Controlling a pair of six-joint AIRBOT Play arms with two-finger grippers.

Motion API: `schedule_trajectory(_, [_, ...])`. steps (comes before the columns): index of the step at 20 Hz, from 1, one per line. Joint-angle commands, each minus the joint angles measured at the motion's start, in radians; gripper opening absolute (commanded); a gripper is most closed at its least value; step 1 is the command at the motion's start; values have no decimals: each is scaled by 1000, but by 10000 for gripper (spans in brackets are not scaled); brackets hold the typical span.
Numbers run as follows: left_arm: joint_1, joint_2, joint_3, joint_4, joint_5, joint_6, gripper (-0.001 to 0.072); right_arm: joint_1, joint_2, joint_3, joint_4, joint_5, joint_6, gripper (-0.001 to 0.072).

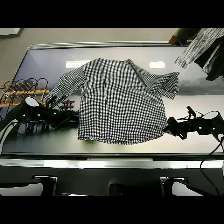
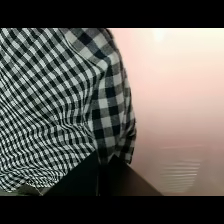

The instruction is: Fold the clothes and pants, and hang the long-sleeved shirts on hangers.

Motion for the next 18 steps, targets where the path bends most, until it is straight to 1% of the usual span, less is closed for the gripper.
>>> schedule_trajectory(1, [-90,-28,-5,-7,39,-3,693,-1,12,-2,9,37,49,27])
schedule_trajectory(4, [-160,-36,-5,-8,83,-4,666,0,12,-4,23,90,57,26])
schedule_trajectory(5, [-183,-36,-4,-8,98,-4,604,6,13,-6,49,93,61,25])
schedule_trajectory(7, [-201,-34,-1,-12,102,-3,25,65,26,-4,99,68,61,25])
schedule_trajectory(9, [-188,-19,49,-23,84,-3,16,144,55,36,145,16,61,24])
schedule_trajectory(11, [-155,16,190,-6,64,0,13,199,79,194,150,-30,71,24])
schedule_trajectory(13, [-121,61,419,57,60,-8,12,204,88,447,132,-46,119,24])
schedule_trajectory(15, [-97,95,694,109,60,-11,13,202,89,737,58,-55,187,24])
schedule_trajectory(18, [-87,129,1089,153,60,-11,14,202,117,1154,-40,-68,254,24])
